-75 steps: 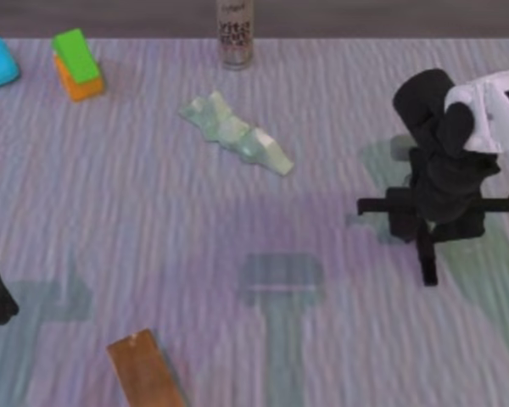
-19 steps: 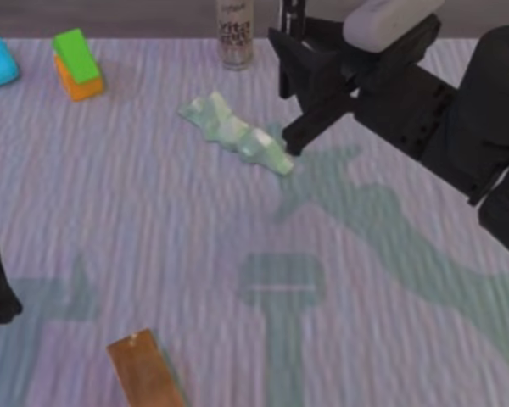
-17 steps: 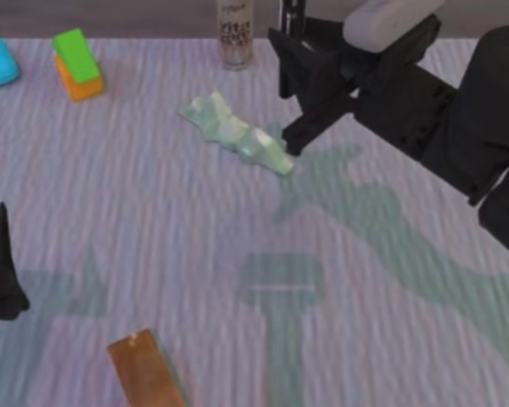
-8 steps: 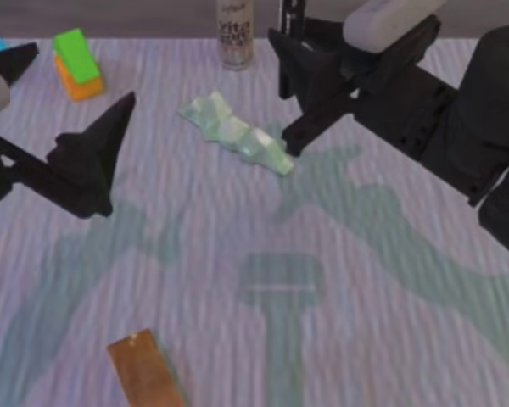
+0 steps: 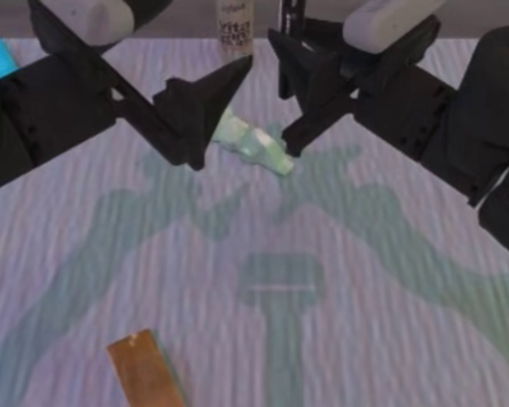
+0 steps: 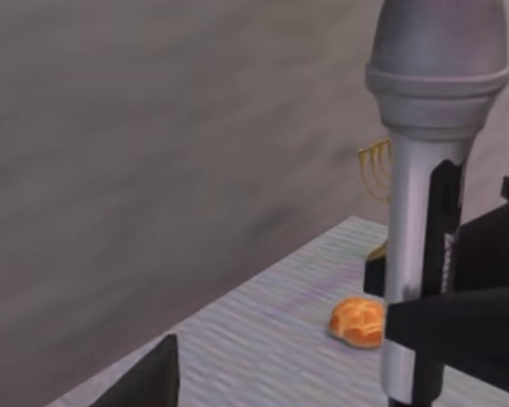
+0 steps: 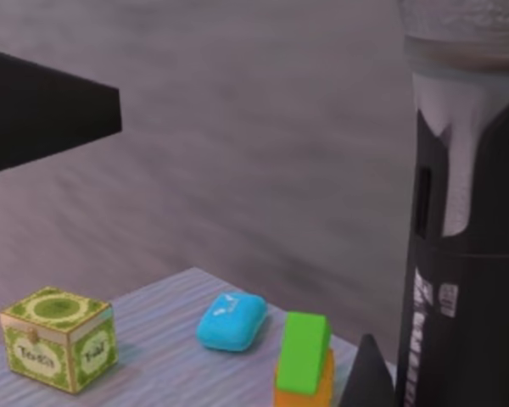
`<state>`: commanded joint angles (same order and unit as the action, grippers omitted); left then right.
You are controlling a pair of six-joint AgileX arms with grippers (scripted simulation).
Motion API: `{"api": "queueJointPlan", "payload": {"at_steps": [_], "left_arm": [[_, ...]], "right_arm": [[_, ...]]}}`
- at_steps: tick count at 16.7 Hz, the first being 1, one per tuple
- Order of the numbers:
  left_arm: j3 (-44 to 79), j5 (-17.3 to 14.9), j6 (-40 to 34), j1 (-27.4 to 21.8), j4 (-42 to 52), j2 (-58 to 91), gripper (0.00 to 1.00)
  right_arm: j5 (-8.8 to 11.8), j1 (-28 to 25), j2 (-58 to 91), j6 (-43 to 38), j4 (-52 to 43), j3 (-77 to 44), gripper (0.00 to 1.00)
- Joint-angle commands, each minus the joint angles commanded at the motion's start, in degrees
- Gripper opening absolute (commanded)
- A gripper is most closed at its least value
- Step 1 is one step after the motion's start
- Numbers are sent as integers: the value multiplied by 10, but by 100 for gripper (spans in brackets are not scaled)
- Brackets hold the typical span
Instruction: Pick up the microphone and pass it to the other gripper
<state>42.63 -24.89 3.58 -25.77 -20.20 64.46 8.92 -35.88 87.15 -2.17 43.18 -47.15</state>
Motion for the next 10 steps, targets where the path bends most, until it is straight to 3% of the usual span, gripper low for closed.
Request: {"api": "queueJointPlan", "payload": {"at_steps": [6, 10], "left_arm": [[1, 0, 0, 1, 0, 2, 100], [52, 21, -1, -24, -21, 70, 100]], "right_arm": [[0, 0, 0, 0, 0, 0, 0], [0, 0, 0, 0, 0, 0, 0]]}}
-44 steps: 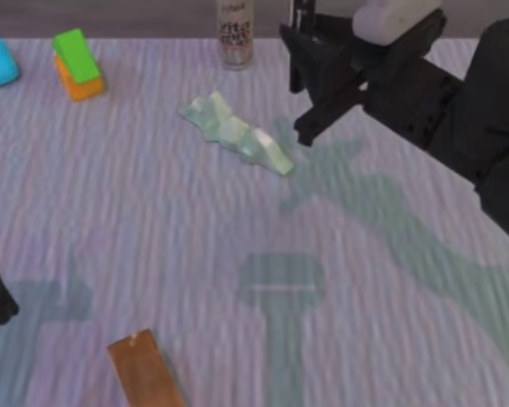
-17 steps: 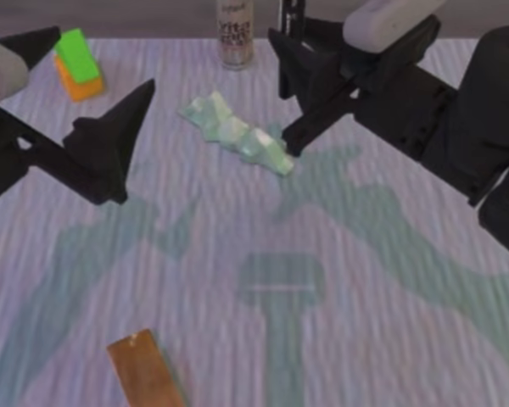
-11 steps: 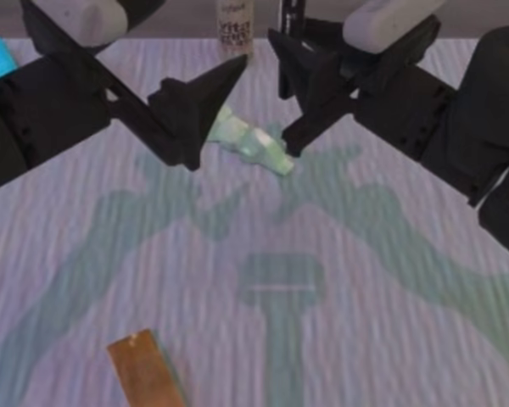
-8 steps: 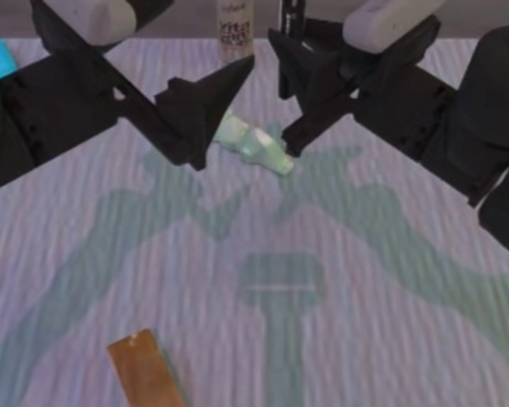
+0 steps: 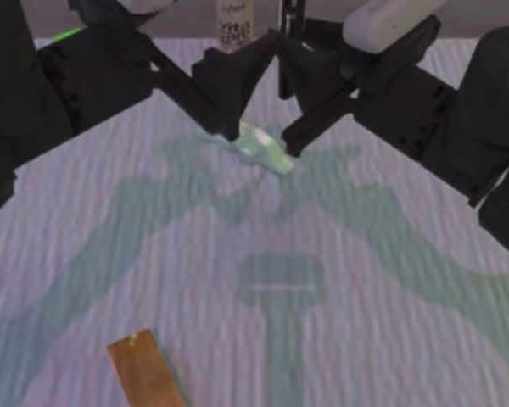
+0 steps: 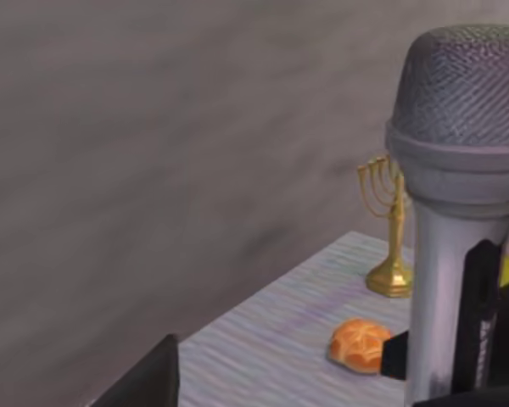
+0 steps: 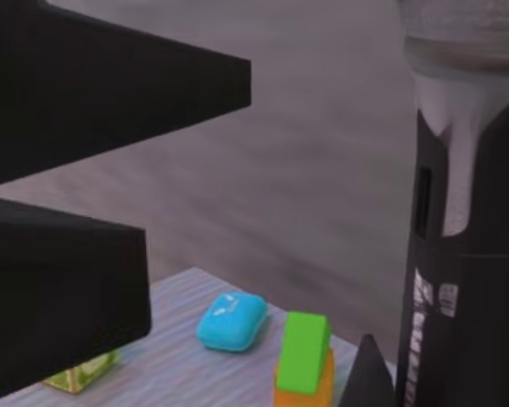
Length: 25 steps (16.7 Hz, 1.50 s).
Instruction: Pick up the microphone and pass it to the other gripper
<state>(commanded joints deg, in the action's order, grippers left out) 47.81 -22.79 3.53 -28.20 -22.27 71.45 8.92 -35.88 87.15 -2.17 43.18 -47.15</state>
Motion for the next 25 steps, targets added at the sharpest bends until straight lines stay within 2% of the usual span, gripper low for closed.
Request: {"api": "queueJointPlan", "payload": {"at_steps": [6, 11, 24, 25], "left_arm": [[103, 47, 0, -49, -42, 147, 100], [110, 50, -1, -53, -44, 156, 100], [110, 50, -1, -53, -44, 156, 2], [110, 50, -1, -53, -44, 156, 0]], "right_arm": [[0, 0, 0, 0, 0, 0, 0], [0, 0, 0, 0, 0, 0, 0], [0, 0, 0, 0, 0, 0, 0], [0, 0, 0, 0, 0, 0, 0]]}}
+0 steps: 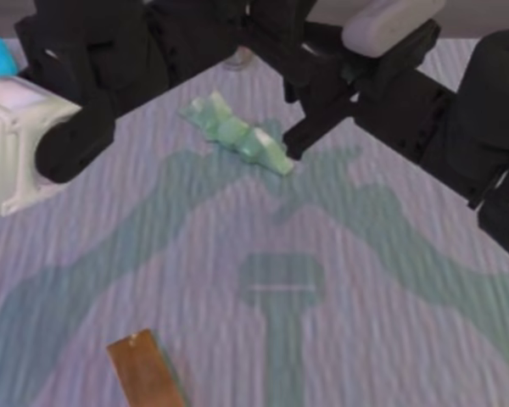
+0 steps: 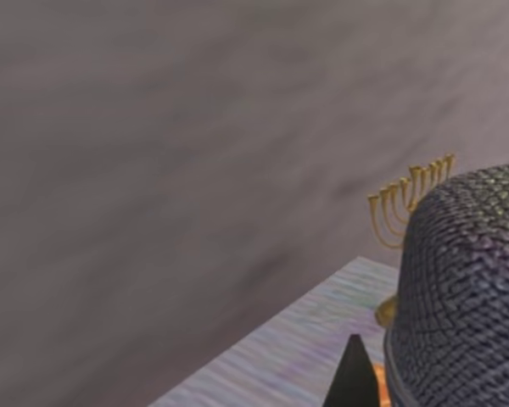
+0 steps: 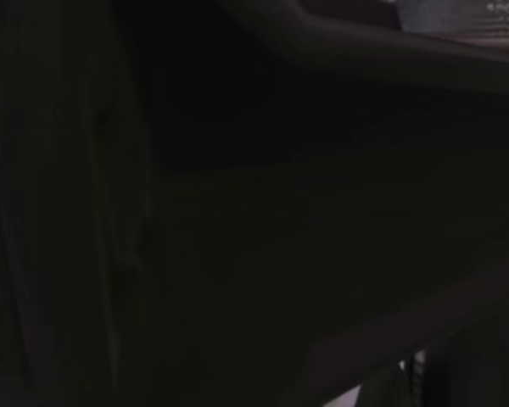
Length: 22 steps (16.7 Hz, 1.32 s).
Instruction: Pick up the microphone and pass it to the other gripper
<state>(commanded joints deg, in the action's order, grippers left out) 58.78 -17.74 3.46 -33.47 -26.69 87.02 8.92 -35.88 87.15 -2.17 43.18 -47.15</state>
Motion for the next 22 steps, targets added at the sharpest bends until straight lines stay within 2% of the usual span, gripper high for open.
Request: {"api": "queueJointPlan", "payload": {"at_steps": [8, 21, 22], "left_arm": [[0, 0, 0, 0, 0, 0, 0], [0, 0, 0, 0, 0, 0, 0], [0, 0, 0, 0, 0, 0, 0]], "right_arm": [[0, 0, 0, 0, 0, 0, 0], [0, 0, 0, 0, 0, 0, 98], [0, 0, 0, 0, 0, 0, 100]]}}
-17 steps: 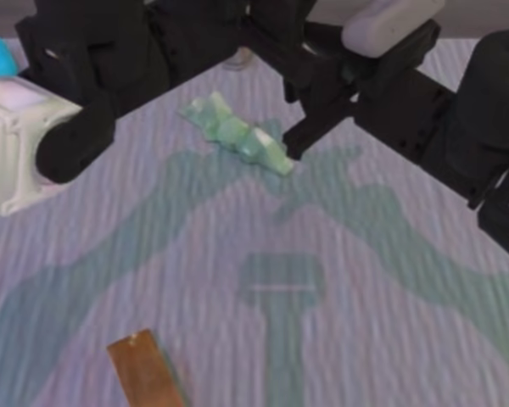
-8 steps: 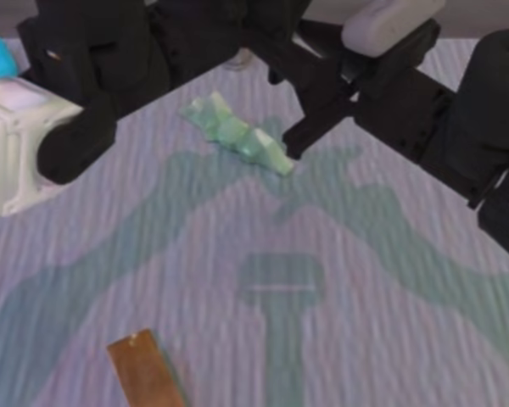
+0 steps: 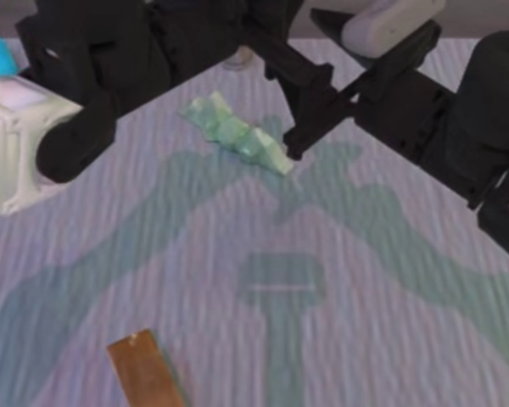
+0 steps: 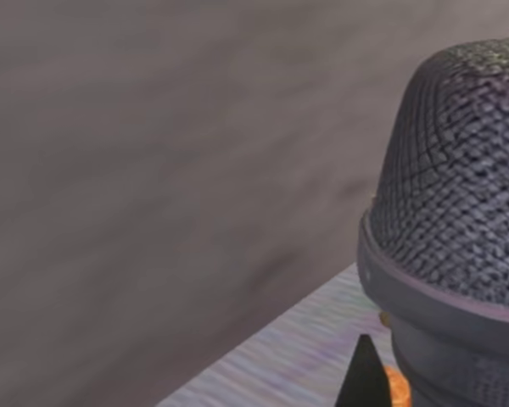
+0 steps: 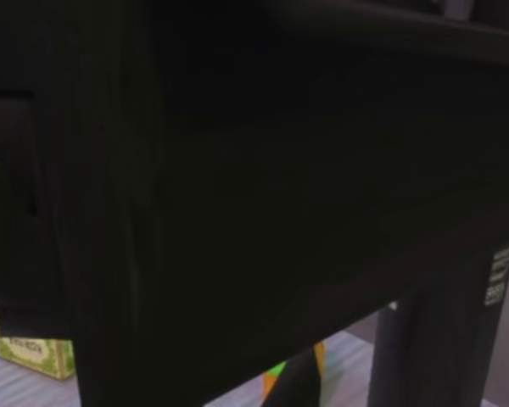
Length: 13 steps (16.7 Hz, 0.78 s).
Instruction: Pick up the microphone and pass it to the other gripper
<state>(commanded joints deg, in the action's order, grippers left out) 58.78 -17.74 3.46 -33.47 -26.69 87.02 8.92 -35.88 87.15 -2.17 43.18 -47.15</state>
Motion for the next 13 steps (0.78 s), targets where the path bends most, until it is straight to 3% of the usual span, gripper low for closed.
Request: {"api": "queueJointPlan", "payload": {"at_steps": [9, 13], "left_arm": [[5, 5, 4, 2, 1, -5, 0], [-14, -27, 5, 38, 5, -24, 0]], "right_arm": [[-3, 3, 4, 3, -1, 7, 100], [7, 12, -62, 3, -14, 63, 100]]}}
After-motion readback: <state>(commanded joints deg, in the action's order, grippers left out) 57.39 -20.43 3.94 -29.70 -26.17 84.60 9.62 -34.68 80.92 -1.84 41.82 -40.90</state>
